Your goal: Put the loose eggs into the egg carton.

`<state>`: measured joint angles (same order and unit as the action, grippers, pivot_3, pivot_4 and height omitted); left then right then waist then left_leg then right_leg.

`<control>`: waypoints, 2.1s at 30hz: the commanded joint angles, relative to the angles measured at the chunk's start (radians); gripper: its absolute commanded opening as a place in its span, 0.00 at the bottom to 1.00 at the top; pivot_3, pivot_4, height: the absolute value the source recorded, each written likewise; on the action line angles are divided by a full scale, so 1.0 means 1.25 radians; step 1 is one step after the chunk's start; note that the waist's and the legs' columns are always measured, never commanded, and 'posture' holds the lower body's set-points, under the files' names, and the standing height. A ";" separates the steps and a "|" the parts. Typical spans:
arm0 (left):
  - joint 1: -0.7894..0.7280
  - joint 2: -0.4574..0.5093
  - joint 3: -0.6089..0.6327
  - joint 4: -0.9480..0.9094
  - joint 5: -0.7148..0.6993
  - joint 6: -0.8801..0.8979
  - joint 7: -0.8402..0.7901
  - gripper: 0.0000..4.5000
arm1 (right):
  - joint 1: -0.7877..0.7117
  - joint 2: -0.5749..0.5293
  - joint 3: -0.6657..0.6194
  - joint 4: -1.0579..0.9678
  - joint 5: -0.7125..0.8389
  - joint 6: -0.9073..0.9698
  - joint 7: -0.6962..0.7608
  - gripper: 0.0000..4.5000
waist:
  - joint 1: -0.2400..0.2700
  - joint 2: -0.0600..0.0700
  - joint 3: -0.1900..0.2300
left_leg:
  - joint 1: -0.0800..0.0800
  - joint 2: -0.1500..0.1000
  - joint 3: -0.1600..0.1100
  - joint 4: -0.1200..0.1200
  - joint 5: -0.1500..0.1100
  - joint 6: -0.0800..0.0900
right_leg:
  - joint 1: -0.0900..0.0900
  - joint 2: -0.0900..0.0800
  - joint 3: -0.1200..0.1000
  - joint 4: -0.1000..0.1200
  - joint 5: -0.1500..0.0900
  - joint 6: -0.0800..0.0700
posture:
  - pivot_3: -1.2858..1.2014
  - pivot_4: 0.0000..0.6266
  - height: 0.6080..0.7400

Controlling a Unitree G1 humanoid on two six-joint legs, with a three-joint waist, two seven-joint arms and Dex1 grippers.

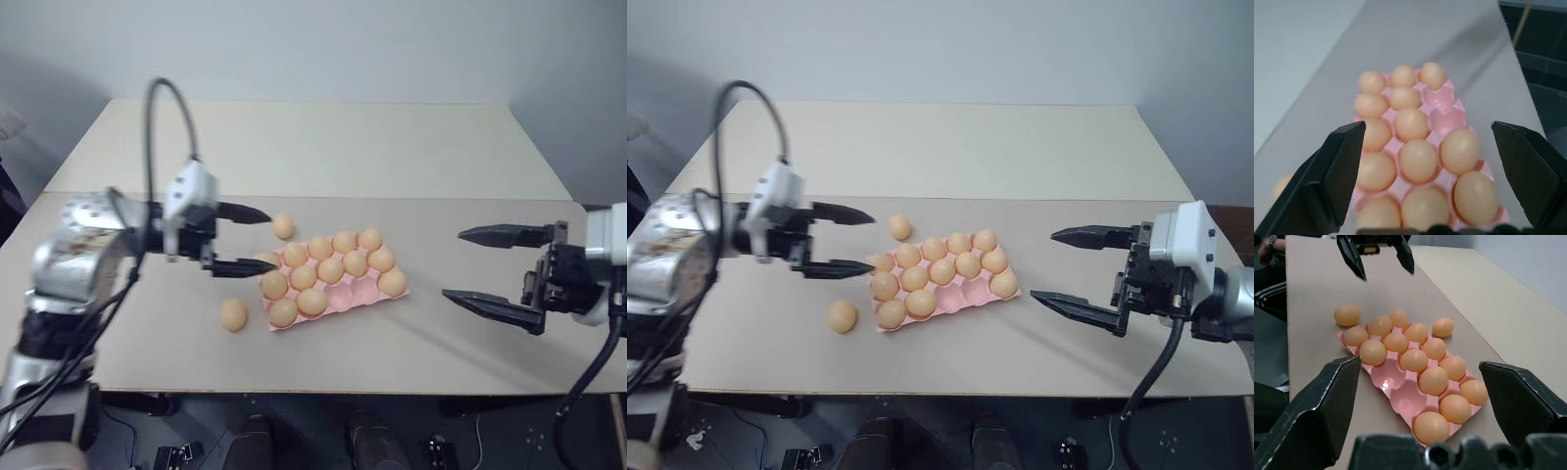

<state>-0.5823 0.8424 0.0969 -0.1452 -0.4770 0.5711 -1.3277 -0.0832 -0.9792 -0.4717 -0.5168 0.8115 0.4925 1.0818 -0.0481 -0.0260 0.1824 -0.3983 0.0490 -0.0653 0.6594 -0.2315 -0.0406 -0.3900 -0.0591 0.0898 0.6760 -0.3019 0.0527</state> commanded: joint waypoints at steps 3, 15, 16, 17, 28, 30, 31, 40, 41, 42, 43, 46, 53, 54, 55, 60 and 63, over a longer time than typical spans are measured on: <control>0.224 0.074 0.284 -0.119 -0.064 0.027 0.058 0.99 | -0.077 0.017 0.076 0.062 -0.041 -0.043 0.016 1.00 | 0.002 0.000 0.000 | 0.000 0.000 0.000 0.000 0.000 0.000 | 0.000 0.000 0.000 0.000 0.000 0.000 | 0.52 0.24 1.00; 0.655 0.022 0.615 -0.177 -0.086 -0.034 0.028 0.99 | -0.152 0.023 0.133 0.141 -0.077 -0.062 0.064 1.00 | 0.011 0.000 0.001 | 0.000 0.001 0.001 -0.001 0.000 0.000 | 0.000 -0.001 -0.001 -0.002 0.000 0.000 | 0.52 0.24 1.00; 0.660 0.018 0.615 -0.182 -0.094 -0.031 0.034 0.99 | -0.153 0.023 0.134 0.143 -0.078 -0.062 0.065 1.00 | 0.013 0.000 0.001 | 0.000 0.001 0.001 -0.001 0.000 0.000 | 0.000 -0.001 -0.001 -0.002 0.000 0.000 | 0.52 0.24 1.00; 0.662 0.016 0.615 -0.186 -0.101 -0.029 0.041 0.99 | -0.153 0.023 0.134 0.144 -0.079 -0.061 0.066 1.00 | 0.015 0.000 0.001 | 0.000 0.001 0.001 -0.001 0.000 0.000 | 0.000 -0.001 -0.001 -0.002 0.000 0.000 | 0.52 0.24 1.00; 0.630 0.067 0.580 -0.167 -0.147 -0.026 0.060 0.99 | -0.139 0.020 0.115 0.129 -0.075 -0.054 0.059 1.00 | 0.006 0.000 0.001 | 0.000 0.001 0.001 -0.001 0.000 -0.001 | 0.000 -0.001 -0.001 -0.003 0.000 0.000 | 0.52 0.24 1.00; 0.618 0.073 0.565 -0.166 -0.157 -0.024 0.058 0.99 | -0.134 0.019 0.111 0.125 -0.075 -0.053 0.057 1.00 | 0.006 0.000 0.001 | 0.000 0.001 0.001 -0.001 0.000 -0.001 | 0.000 -0.001 -0.001 -0.003 0.000 0.000 | 0.52 0.24 1.00; 0.611 0.075 0.556 -0.169 -0.163 -0.020 0.061 0.99 | -0.132 0.018 0.109 0.123 -0.074 -0.052 0.055 1.00 | 0.006 0.000 0.001 | 0.000 0.001 0.001 -0.001 0.000 -0.001 | 0.000 -0.001 -0.001 -0.003 0.000 0.000 | 0.52 0.24 1.00; 0.570 0.078 0.336 -0.330 -0.201 0.142 0.242 0.99 | -0.110 0.019 0.092 0.089 -0.067 -0.043 0.033 1.00 | 0.006 0.000 0.001 | 0.000 0.001 0.001 -0.001 0.000 -0.001 | 0.000 -0.001 0.000 -0.003 0.000 0.000 | 0.52 0.24 1.00; 0.567 0.077 0.317 -0.343 -0.196 0.156 0.267 0.99 | -0.108 0.020 0.091 0.085 -0.066 -0.043 0.030 1.00 | 0.006 0.000 0.001 | 0.000 0.001 0.001 -0.001 0.000 -0.001 | 0.000 -0.001 0.000 -0.003 0.000 0.000 | 0.52 0.24 1.00; 0.560 0.070 0.293 -0.347 -0.183 0.158 0.291 0.99 | -0.104 0.020 0.088 0.082 -0.064 -0.042 0.028 1.00 | 0.006 0.000 0.001 | 0.000 0.001 0.001 -0.001 0.000 -0.001 | 0.000 -0.001 0.000 -0.003 0.000 0.000 | 0.52 0.24 1.00; 0.547 0.061 0.276 -0.346 -0.183 0.168 0.316 0.99 | -0.102 0.019 0.085 0.078 -0.063 -0.041 0.025 1.00 | 0.006 0.000 0.001 | 0.000 0.001 0.001 -0.001 0.000 -0.001 | 0.000 0.000 0.000 -0.002 0.000 0.000 | 0.52 0.24 1.00; 0.503 0.033 0.209 -0.347 -0.168 0.190 0.389 0.99 | -0.092 0.019 0.078 0.070 -0.060 -0.039 0.020 1.00 | 0.006 0.000 0.001 | 0.000 0.001 0.001 -0.001 0.000 -0.001 | 0.000 0.000 0.000 -0.002 0.000 0.000 | 0.52 0.24 1.00; 0.411 -0.024 0.068 -0.339 -0.121 0.272 0.545 0.99 | -0.066 0.017 0.057 0.046 -0.056 -0.038 0.004 1.00 | 0.008 0.000 0.001 | 0.000 0.000 0.001 -0.001 0.000 -0.001 | 0.000 -0.001 0.000 -0.003 0.000 0.000 | 0.52 0.24 1.00; 0.407 -0.027 0.055 -0.337 -0.114 0.276 0.555 0.99 | -0.063 0.018 0.055 0.043 -0.055 -0.038 0.002 1.00 | 0.008 0.000 0.001 | 0.000 0.000 0.001 -0.001 0.000 -0.001 | 0.000 -0.001 0.000 -0.002 0.000 0.000 | 0.52 0.24 1.00; 0.402 -0.029 0.045 -0.335 -0.111 0.284 0.564 0.99 | -0.060 0.018 0.053 0.040 -0.053 -0.038 0.001 1.00 | 0.007 0.000 0.001 | 0.000 0.000 0.001 -0.001 0.000 -0.001 | 0.000 0.000 0.000 -0.002 0.000 0.000 | 0.52 0.24 1.00; 0.381 -0.040 -0.007 -0.312 -0.067 0.305 0.608 0.99 | -0.049 0.021 0.047 0.030 -0.050 -0.038 -0.008 1.00 | 0.007 0.000 0.001 | 0.000 0.000 0.001 -0.001 0.000 -0.001 | 0.000 0.000 0.000 -0.002 0.000 0.000 | 0.52 0.24 1.00; 0.361 -0.040 -0.028 -0.293 -0.051 0.319 0.617 0.95 | -0.042 0.022 0.043 0.028 -0.048 -0.039 -0.011 1.00 | 0.008 0.000 0.001 | 0.000 0.000 0.000 -0.001 0.000 -0.001 | 0.000 0.000 0.000 -0.002 0.000 0.000 | 0.52 0.24 1.00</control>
<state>-0.1128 0.7911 0.0642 -0.5108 -0.5534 0.9617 -0.5676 -0.1374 -0.9485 -0.3752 -0.4550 0.7298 0.4458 1.0697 -0.0377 -0.0257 0.1831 -0.3988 0.0490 -0.0647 0.6583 -0.2320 -0.0416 -0.3896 -0.0598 0.0896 0.6728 -0.3017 0.0524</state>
